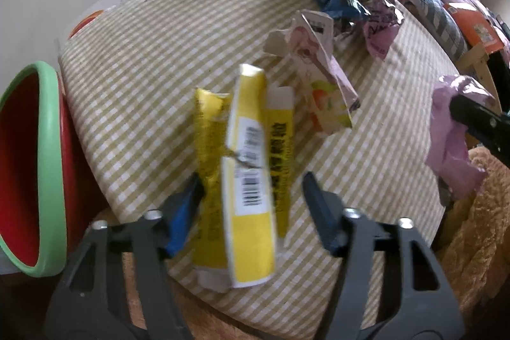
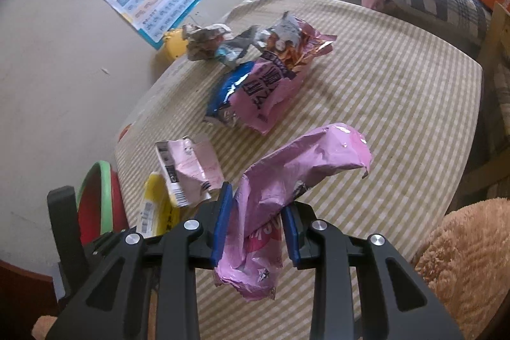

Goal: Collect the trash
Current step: 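Carry the yellow packet and pink wrapper over the red bin with both tools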

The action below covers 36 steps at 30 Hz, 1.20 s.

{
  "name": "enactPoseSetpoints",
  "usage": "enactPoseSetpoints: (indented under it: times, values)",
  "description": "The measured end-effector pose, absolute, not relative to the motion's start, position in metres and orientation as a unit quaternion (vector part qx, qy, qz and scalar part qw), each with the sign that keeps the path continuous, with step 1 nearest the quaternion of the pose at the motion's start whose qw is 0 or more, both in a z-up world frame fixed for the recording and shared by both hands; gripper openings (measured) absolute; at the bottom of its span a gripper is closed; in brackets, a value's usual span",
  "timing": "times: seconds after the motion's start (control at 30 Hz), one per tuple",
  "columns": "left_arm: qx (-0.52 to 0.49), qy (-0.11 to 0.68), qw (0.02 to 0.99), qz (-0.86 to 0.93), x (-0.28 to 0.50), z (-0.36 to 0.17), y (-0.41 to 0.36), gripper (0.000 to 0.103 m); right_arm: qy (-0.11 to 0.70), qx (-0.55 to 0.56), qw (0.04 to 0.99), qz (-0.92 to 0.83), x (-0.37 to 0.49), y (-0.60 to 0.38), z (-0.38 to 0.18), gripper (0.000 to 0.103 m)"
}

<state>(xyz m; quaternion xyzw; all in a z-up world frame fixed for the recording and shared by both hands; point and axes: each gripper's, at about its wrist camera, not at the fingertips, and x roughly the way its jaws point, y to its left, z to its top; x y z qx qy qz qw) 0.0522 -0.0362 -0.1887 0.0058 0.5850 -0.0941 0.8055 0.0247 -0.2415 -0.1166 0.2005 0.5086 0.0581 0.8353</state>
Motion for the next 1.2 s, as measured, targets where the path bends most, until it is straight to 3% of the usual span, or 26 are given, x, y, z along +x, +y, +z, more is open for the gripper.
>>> enactPoseSetpoints:
  times: [0.2, 0.67, 1.2]
  values:
    - [-0.015, 0.58, 0.81, -0.087, 0.05, -0.185, -0.024, 0.041, 0.504, 0.204, 0.837, 0.062, 0.021, -0.241, -0.111, 0.028]
    - [-0.048, 0.516, 0.852, -0.076, 0.028, -0.128, -0.008, 0.041, 0.487, 0.185, 0.851, 0.069, 0.011, -0.229, -0.092, 0.028]
    - [-0.065, 0.483, 0.87, -0.075, 0.022, -0.105, 0.005, 0.041, 0.464, 0.15, 0.868, 0.095, 0.004, -0.201, -0.064, 0.029]
